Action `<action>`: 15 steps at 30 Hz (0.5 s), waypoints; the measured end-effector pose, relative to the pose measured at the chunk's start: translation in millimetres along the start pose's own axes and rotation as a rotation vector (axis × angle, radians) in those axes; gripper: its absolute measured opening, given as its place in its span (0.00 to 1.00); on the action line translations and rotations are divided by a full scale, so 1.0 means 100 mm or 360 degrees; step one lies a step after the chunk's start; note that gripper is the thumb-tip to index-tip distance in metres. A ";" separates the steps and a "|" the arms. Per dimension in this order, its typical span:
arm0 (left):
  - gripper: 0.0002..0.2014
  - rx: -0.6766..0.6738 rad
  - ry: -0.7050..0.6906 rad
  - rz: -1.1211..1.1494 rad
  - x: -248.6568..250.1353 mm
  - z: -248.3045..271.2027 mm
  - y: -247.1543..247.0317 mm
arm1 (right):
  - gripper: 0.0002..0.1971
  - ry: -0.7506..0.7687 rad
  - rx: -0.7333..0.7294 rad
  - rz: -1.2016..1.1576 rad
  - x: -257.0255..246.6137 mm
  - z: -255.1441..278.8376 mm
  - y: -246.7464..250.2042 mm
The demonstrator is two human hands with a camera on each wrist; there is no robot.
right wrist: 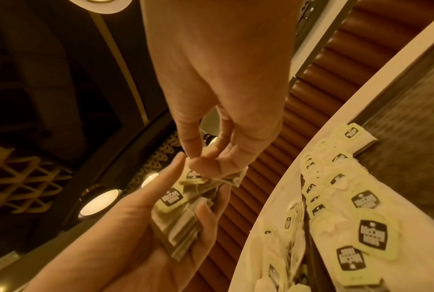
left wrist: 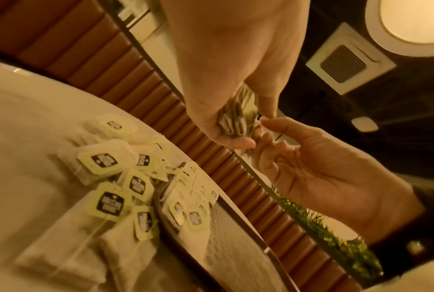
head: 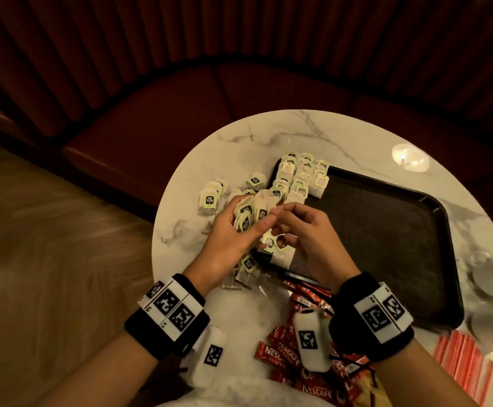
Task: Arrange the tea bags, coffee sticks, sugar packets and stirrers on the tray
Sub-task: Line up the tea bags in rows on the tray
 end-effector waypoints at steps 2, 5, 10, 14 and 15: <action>0.22 0.0036 -0.0003 0.0040 0.02 -0.01 0.02 | 0.13 -0.0014 -0.0021 -0.0003 0.00 0.02 -0.03; 0.17 0.0067 0.0012 0.0023 0.00 -0.02 0.06 | 0.21 -0.0024 -0.0058 -0.0014 -0.02 0.05 -0.03; 0.11 0.0151 0.0071 0.0362 -0.03 -0.01 0.10 | 0.20 0.0041 0.0194 0.0016 -0.11 0.09 0.19; 0.14 0.0139 0.0090 0.0360 -0.02 -0.02 0.09 | 0.08 0.0115 0.0188 0.0093 -0.11 0.07 0.30; 0.15 0.0137 0.0087 0.0366 -0.02 -0.02 0.09 | 0.08 0.0095 0.0128 0.0101 -0.09 0.06 0.29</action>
Point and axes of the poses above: each hand's wrist, its own z-axis away from the middle knuckle, its own y-axis out of the back of the hand, x = y × z, the point moved 5 cm from there along -z, towards the middle knuckle, and after that the axes turned 7 degrees about -x, right-handed, at the moved point
